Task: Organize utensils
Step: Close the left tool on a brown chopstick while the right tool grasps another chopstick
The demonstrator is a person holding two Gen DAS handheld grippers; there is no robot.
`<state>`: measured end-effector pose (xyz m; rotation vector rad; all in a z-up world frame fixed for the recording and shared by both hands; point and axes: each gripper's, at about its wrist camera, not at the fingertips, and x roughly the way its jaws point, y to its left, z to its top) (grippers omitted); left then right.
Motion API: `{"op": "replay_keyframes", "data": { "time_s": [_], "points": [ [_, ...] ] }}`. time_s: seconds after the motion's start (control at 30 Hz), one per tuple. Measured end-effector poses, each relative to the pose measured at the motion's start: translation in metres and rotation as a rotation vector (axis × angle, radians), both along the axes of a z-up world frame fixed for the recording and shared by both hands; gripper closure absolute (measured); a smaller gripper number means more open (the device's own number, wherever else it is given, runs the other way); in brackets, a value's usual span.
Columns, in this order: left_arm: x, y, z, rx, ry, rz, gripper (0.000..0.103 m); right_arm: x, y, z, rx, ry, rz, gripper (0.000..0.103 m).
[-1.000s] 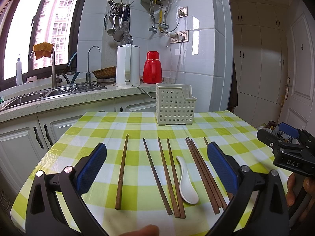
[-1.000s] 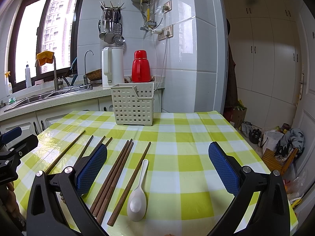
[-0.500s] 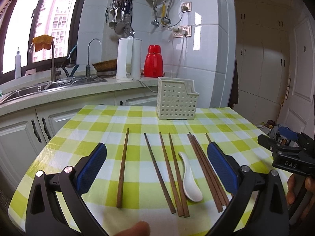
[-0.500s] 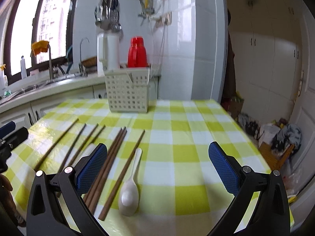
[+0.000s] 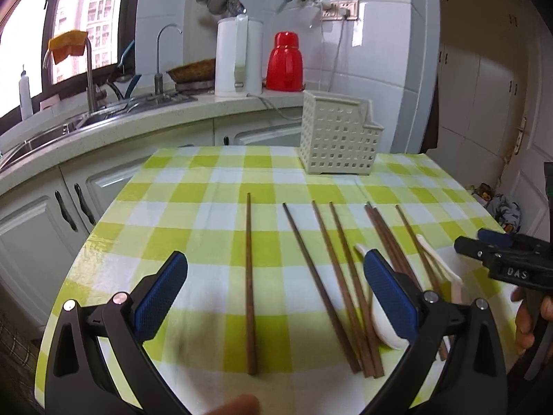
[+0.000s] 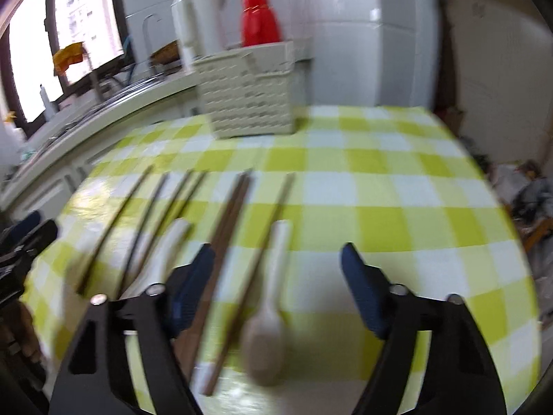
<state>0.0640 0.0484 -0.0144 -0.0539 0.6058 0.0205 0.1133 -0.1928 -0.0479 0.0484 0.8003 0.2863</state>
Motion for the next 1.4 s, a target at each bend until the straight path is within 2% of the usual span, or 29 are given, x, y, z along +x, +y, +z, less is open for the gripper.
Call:
{"op": "replay_keyframes", "data": {
  "time_s": [0.03, 0.1, 0.17, 0.23, 0.3, 0.43, 0.9, 1.07, 1.13, 1.4],
  "points": [
    [0.003, 0.002, -0.001, -0.002, 0.011, 0.001, 0.015, 0.002, 0.004, -0.001, 0.014, 0.020, 0.016, 0.054],
    [0.009, 0.006, -0.004, -0.017, 0.031, -0.005, 0.020, 0.008, 0.014, -0.006, 0.016, 0.049, 0.047, 0.063],
    [0.015, 0.010, -0.007, -0.018, 0.046, -0.003, 0.023, 0.014, 0.019, -0.010, 0.020, 0.068, 0.059, 0.068],
    [0.020, 0.012, -0.010, -0.017, 0.060, -0.005, 0.032, 0.019, 0.021, -0.013, 0.029, 0.092, 0.061, 0.077],
    [0.026, 0.013, -0.014, -0.021, 0.078, -0.013, 0.039, 0.024, 0.023, -0.016, 0.041, 0.117, 0.067, 0.081],
    [0.036, 0.016, -0.019, -0.033, 0.098, -0.027, 0.045, 0.032, 0.023, -0.019, 0.018, 0.130, 0.055, 0.082],
    [0.058, 0.023, -0.032, -0.038, 0.144, -0.039, 0.055, 0.051, 0.029, -0.037, -0.073, 0.161, 0.027, 0.084],
    [0.073, 0.030, -0.042, -0.059, 0.189, -0.041, 0.062, 0.058, 0.034, -0.037, -0.108, 0.147, 0.017, 0.084],
    [0.081, 0.031, -0.046, -0.057, 0.214, -0.042, 0.068, 0.061, 0.037, -0.038, -0.126, 0.139, 0.013, 0.084],
    [0.119, 0.029, -0.057, -0.004, 0.304, -0.057, 0.071, 0.071, 0.043, -0.039, -0.156, 0.127, 0.011, 0.085]
  ]
}}
